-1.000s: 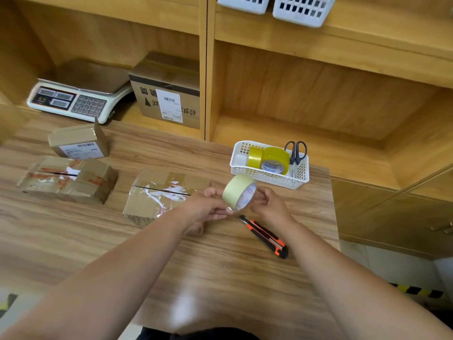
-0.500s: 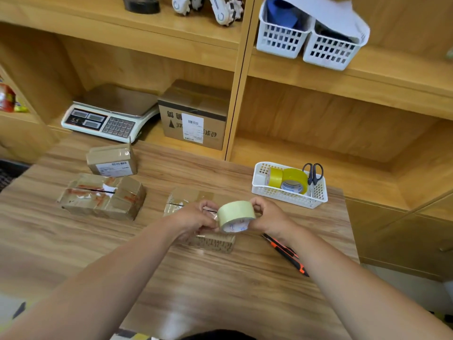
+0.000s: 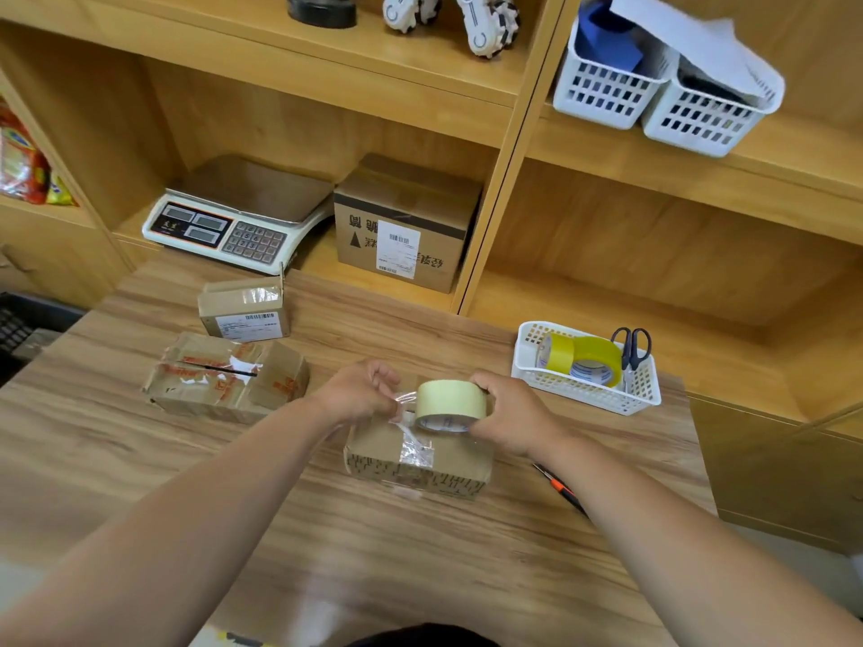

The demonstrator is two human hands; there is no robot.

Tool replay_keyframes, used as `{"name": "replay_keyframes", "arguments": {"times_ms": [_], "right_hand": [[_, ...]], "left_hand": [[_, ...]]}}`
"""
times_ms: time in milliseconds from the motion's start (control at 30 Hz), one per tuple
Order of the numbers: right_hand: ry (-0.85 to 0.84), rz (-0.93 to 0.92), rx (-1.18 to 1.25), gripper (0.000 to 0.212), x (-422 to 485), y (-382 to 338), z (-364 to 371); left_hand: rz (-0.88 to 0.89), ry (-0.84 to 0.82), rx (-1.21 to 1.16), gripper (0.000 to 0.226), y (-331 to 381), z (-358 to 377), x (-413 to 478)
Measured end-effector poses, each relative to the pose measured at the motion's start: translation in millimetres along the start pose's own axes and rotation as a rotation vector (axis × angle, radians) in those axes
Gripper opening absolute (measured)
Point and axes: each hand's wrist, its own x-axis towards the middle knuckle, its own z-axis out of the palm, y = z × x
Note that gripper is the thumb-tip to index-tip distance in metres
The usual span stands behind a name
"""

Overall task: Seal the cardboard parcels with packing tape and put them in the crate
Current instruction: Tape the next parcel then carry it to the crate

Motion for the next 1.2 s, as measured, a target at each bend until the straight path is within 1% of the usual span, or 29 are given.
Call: {"name": "replay_keyframes", "arguments": {"times_ms": [67, 133, 267, 400, 467, 633, 800, 900, 1033, 1200], "right_hand": [[0.020, -0.043, -0.204, 0.023, 3.3, 0.5, -3.2], [0.022, -0.108, -0.385, 0.028, 6.2, 2.5, -4.2], [-0.030, -0.219, -0.537, 0.038, 17.7, -0.6, 4.1], [-0.049, -0.253, -0.599, 0.048, 35.8, -15.0, 17.8], [-0.076, -0.251, -0.628, 0.049, 44.5, -18.8, 25.3], [-0.111, -0.226, -0.616, 0.046, 57.2, -22.6, 35.7], [-0.126, -0.240, -0.606, 0.040, 66.0, -34.2, 45.8], [-0.117, -0.217, -0.617, 0.037, 72.0, -36.5, 53.9], [-0.136, -0.182, -0.615, 0.037, 77.2, -37.7, 57.1], [-0.155, -0.176, -0.656, 0.036, 78.6, -47.3, 54.7]], "left_hand": [[-0.001, -0.009, 0.004, 0.036, -4.9, -16.1, 4.7], [-0.005, -0.020, -0.006, 0.034, -9.4, -30.7, 8.8], [-0.001, 0.007, -0.007, 0.032, -15.6, -48.0, 15.8], [-0.046, 0.075, -0.025, 0.030, -27.5, -55.5, 24.1], [-0.077, 0.111, -0.058, 0.028, -33.8, -55.9, 27.2], [-0.115, 0.146, -0.112, 0.027, -46.1, -54.4, 35.6], [-0.130, 0.192, -0.149, 0.018, -55.6, -55.7, 37.5], [-0.119, 0.237, -0.202, 0.015, -64.2, -55.0, 39.5], [-0.069, 0.242, -0.231, 0.020, -71.0, -52.0, 41.5], [-0.047, 0.261, -0.273, 0.017, -82.6, -50.5, 43.8]]}}
